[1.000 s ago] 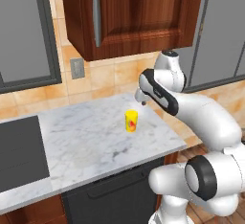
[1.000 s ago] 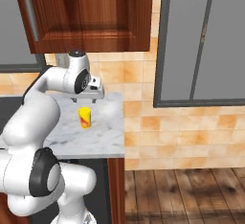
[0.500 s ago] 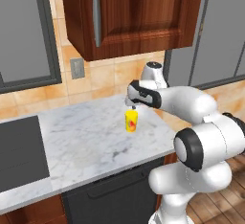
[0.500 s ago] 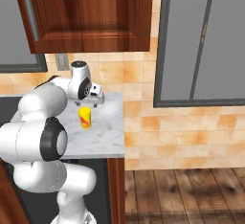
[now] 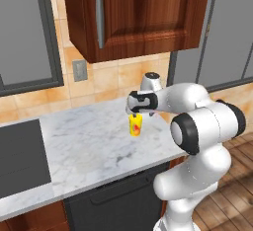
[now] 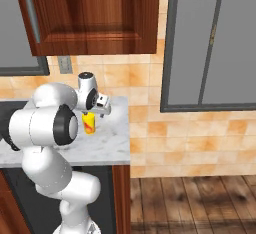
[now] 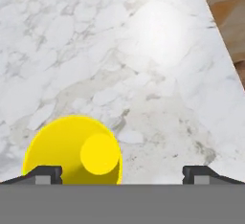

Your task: Place the pitcher and cup on the dining counter for serving.

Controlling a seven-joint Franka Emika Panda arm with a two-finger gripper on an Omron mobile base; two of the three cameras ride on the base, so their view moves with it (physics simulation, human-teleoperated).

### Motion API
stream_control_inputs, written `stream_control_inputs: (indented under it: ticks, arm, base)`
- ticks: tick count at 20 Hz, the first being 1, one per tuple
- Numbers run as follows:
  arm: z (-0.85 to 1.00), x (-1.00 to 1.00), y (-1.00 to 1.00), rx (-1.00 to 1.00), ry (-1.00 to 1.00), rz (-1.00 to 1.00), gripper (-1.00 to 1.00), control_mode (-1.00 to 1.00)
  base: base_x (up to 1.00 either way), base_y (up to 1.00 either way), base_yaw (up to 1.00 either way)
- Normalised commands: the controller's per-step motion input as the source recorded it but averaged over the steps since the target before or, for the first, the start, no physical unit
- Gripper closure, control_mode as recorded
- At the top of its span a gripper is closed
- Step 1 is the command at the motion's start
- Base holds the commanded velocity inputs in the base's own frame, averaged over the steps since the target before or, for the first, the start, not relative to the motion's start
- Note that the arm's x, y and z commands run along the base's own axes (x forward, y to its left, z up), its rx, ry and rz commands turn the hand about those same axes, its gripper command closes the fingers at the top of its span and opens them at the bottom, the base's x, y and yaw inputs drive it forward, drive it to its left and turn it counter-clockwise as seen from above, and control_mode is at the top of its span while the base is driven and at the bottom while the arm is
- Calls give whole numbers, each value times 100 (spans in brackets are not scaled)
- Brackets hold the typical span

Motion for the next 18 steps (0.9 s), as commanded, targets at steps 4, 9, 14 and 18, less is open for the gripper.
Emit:
stream_control_inputs:
  ticks: [4, 9, 14, 18]
  arm:
    - [-43, 16, 0, 0, 3, -4, -100, -100]
    - [-29, 0, 0, 0, 1, -2, -100, -100]
    - [-28, 0, 0, 0, 0, -1, -100, -100]
    - [-17, 0, 0, 1, 0, 0, 100, -100]
  base:
    - [0, 0, 0]
    - [0, 0, 0]
    - [0, 0, 0]
    - [0, 0, 0]
